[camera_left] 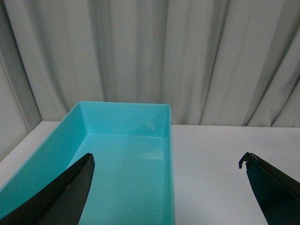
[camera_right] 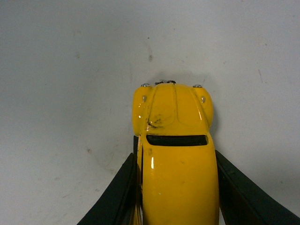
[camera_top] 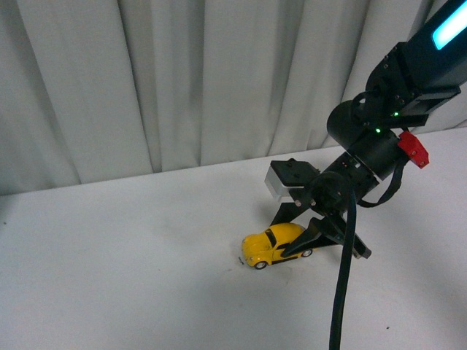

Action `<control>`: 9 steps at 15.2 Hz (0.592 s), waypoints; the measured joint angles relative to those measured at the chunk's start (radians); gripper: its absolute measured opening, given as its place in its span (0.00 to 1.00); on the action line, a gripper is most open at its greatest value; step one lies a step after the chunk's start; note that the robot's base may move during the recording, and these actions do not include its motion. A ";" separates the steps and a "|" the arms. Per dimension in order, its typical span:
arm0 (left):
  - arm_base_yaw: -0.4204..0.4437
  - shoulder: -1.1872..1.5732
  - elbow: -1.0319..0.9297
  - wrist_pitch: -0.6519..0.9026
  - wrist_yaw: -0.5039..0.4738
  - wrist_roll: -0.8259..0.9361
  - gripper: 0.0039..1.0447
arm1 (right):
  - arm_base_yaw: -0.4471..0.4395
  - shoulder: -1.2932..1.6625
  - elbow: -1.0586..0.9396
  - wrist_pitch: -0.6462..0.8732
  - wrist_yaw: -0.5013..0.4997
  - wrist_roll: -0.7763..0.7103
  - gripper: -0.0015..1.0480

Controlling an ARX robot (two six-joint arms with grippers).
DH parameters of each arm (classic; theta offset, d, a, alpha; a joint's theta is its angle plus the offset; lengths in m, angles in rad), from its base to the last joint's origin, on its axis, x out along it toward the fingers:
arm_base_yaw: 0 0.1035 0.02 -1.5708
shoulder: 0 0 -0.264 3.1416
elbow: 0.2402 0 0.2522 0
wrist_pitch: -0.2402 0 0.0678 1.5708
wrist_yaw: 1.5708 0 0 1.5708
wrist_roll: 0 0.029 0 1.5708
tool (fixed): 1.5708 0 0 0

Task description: Wind up and store yellow beetle toy

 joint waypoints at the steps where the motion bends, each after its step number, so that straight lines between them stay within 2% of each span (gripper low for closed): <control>1: 0.000 0.000 0.000 0.000 0.000 0.000 0.94 | -0.001 0.000 -0.001 0.000 -0.001 -0.001 0.40; 9: 0.000 0.000 0.000 0.000 0.000 0.000 0.94 | -0.039 -0.005 -0.026 0.000 -0.013 -0.019 0.40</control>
